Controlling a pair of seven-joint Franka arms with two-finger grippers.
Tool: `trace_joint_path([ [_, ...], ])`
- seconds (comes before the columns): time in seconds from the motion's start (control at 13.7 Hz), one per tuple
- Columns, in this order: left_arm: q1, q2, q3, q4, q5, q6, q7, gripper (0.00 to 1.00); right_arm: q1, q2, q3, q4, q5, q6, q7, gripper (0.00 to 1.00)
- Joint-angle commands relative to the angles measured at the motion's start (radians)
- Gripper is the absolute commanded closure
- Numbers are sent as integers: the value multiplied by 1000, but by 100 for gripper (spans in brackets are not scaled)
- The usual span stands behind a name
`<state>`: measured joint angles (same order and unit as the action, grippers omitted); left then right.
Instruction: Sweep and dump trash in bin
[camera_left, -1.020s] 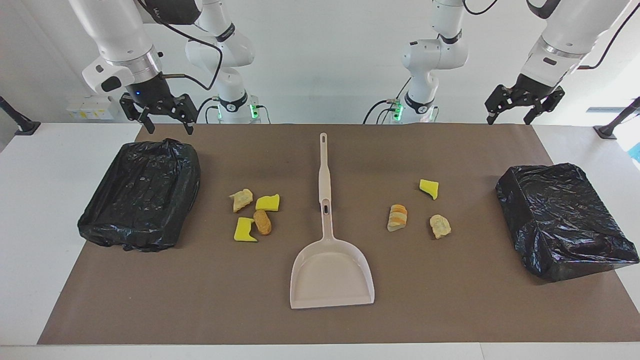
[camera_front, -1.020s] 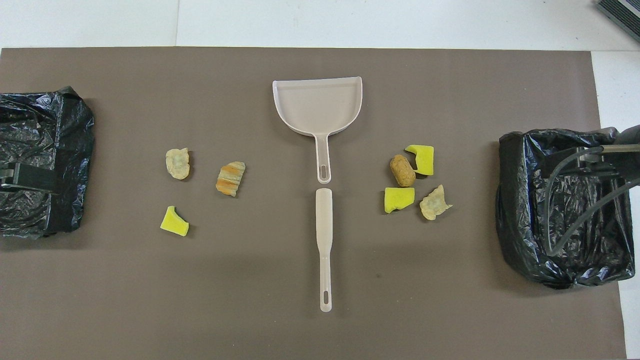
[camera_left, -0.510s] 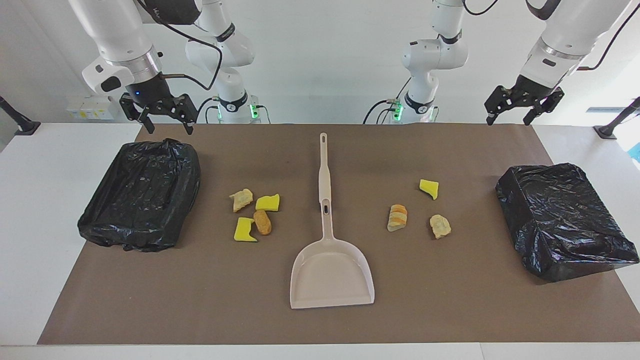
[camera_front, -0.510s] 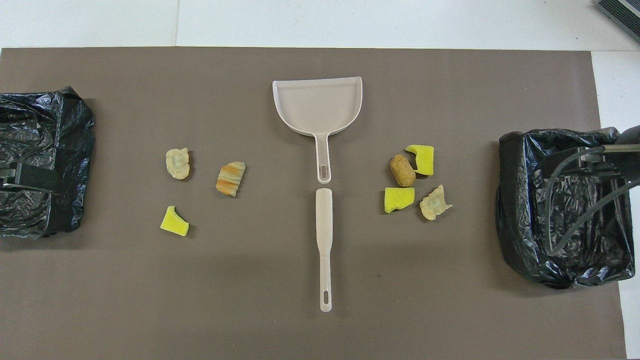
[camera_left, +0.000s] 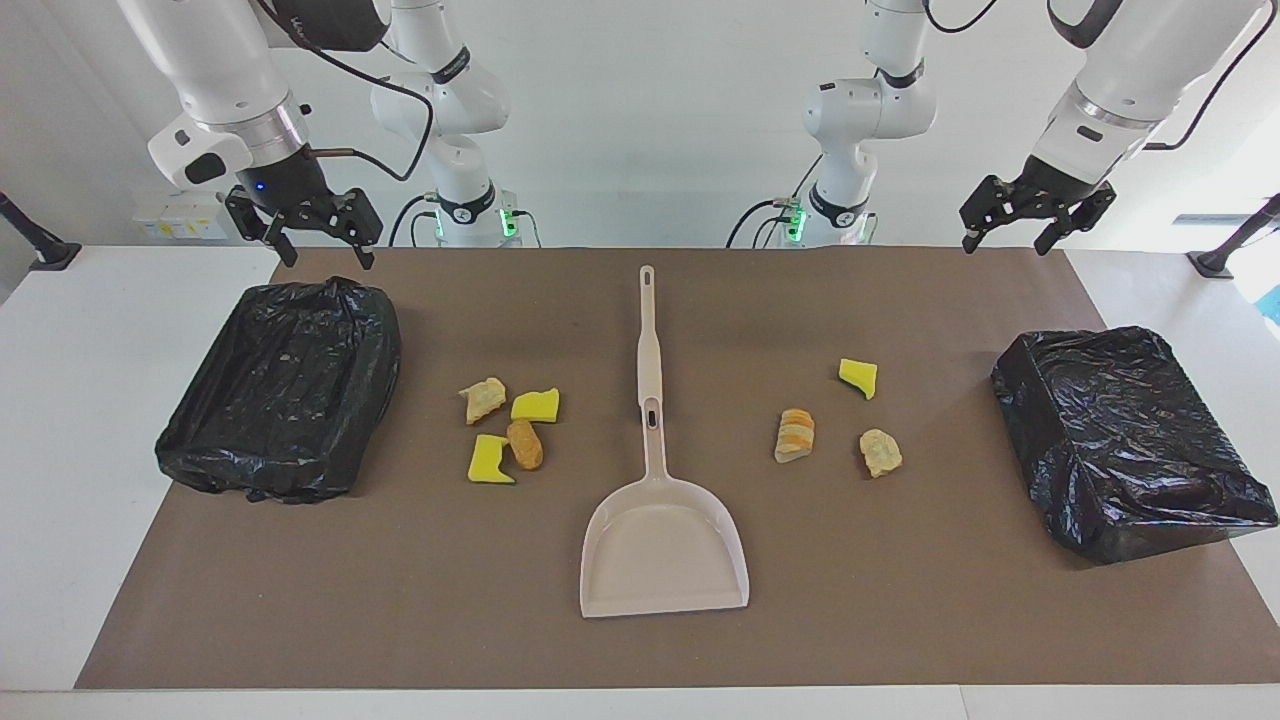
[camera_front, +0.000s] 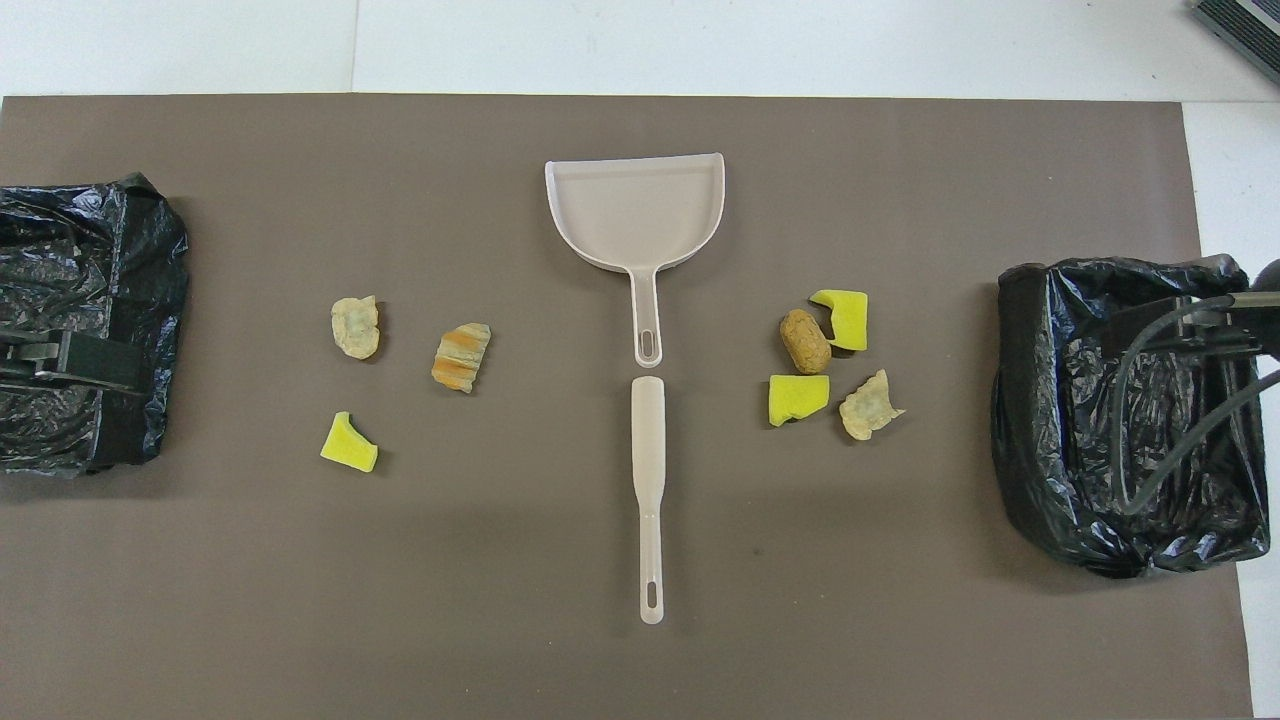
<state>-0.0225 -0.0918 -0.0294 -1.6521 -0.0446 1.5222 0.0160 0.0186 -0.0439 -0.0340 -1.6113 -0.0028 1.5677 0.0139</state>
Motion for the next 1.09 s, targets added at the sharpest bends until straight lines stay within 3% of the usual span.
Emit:
trace_joint_path([
  [0.0, -39, -40, 5, -109, -14, 93, -10, 0, -12, -21, 5, -16, 10, -24, -51, 0],
  [0.15, -69, -49, 5, -170, -14, 162, -13, 0, -11, -28, 9, -28, 4, -26, -51, 0],
  [0.29, -103, -48, 3, -215, -35, 225, -13, 0, 1, -50, 9, -84, 15, 47, -40, 0],
  [0.58, -178, -37, 3, -311, -95, 360, -20, 0, 23, 57, 20, -78, 23, 188, -5, 0],
  [1.02, -405, -8, 5, -479, -93, 624, -177, 0, 96, 347, 31, 219, 17, 222, 153, 0],
])
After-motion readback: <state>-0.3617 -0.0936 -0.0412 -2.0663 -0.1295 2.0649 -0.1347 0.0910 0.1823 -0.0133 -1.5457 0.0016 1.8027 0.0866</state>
